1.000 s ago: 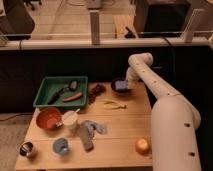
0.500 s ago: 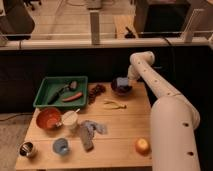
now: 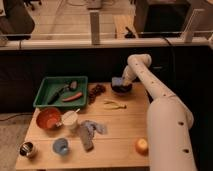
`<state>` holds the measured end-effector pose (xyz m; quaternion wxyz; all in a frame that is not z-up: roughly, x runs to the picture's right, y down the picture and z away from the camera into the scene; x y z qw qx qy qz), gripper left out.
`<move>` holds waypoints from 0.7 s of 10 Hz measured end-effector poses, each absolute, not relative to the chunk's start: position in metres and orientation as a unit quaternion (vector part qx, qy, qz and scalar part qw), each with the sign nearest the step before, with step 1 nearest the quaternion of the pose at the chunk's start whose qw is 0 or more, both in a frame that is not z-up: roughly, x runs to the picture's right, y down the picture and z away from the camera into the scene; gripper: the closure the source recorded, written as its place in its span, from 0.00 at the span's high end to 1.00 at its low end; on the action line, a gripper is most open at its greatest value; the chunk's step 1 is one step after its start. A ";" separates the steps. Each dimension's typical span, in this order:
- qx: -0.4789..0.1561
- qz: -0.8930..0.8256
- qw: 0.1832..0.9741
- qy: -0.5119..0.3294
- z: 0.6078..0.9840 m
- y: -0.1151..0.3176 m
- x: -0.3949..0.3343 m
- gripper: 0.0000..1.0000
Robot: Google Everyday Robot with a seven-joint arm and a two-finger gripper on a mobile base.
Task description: Wipe purple bowl with sponge
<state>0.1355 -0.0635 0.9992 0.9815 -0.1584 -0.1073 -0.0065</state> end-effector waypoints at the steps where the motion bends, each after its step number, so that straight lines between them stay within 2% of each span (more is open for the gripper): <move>1: -0.162 -0.012 0.980 -0.115 1.001 -0.060 0.124 0.00; 7: -0.178 -0.045 0.976 -0.117 0.977 -0.046 0.120 0.00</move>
